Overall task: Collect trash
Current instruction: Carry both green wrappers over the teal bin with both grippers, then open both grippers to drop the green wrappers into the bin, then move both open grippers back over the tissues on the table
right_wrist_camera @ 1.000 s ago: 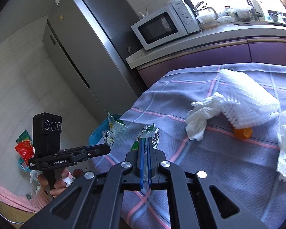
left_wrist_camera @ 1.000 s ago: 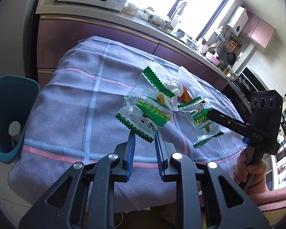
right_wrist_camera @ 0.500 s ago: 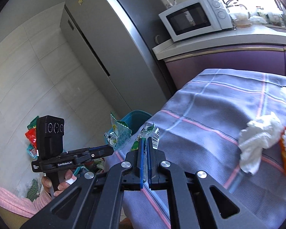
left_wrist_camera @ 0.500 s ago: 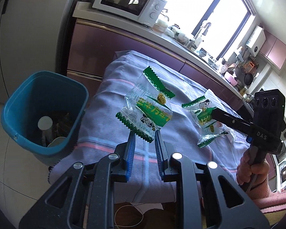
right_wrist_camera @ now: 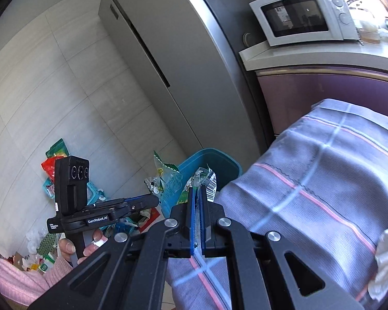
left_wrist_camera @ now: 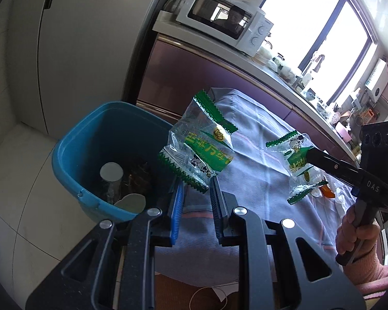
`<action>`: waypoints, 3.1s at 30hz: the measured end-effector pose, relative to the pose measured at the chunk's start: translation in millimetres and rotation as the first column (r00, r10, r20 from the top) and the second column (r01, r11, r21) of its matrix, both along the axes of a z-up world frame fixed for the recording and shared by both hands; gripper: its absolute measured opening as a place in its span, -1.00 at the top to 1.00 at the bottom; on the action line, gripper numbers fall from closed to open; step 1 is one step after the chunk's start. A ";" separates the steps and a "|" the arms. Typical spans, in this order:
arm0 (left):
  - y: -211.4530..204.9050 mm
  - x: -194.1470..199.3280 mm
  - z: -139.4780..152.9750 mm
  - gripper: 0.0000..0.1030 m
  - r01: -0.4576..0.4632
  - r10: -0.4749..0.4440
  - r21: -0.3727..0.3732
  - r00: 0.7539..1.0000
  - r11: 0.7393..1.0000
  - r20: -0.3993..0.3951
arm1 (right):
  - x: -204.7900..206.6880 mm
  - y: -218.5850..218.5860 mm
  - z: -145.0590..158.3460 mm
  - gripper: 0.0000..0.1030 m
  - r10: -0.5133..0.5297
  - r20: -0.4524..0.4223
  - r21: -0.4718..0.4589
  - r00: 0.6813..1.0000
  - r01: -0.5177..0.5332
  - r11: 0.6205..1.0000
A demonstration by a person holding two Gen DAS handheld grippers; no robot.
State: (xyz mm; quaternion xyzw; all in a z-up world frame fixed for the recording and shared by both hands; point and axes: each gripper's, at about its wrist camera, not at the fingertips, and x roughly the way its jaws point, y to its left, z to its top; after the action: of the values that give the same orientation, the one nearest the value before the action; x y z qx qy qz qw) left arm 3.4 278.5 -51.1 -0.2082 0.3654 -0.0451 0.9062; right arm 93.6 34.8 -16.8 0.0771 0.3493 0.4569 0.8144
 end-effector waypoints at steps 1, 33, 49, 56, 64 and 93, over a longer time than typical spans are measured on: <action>3.6 1.2 -1.3 0.59 -0.010 0.010 0.004 1.000 1.000 -0.005 | 2.5 5.0 -0.7 0.95 0.007 -0.003 -0.003 1.000 -0.007 1.000; 60.6 46.4 -70.0 0.55 -0.157 0.162 0.040 0.971 0.987 -0.178 | 55.5 134.2 -58.2 0.90 0.043 -0.146 -0.183 0.988 -0.070 0.981; 54.4 43.8 -66.6 0.46 -0.175 0.176 0.020 0.975 0.984 -0.135 | 55.8 123.5 -61.9 0.61 0.023 -0.154 -0.170 0.988 -0.049 0.984; 39.2 31.7 -41.6 0.27 -0.140 0.140 0.004 0.989 0.990 -0.056 | 46.5 95.6 -46.7 0.57 0.027 -0.128 -0.123 0.991 -0.043 0.991; -9.9 29.0 -18.2 0.11 -0.005 0.005 -0.017 1.000 1.000 0.027 | 21.1 27.1 -19.4 0.45 -0.033 -0.042 -0.081 0.999 0.030 0.996; -289.1 102.8 -3.0 -0.07 0.538 -0.545 0.156 0.838 0.829 0.005 | -66.6 -281.7 -23.3 0.17 -0.699 0.061 -0.076 0.712 0.702 0.708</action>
State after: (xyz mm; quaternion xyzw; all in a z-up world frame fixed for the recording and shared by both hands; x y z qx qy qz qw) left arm 106.2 -10.6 -54.1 -0.0269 0.3892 -0.2776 0.8779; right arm 26.9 -246.9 -40.1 0.1591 0.3037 0.0982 0.9342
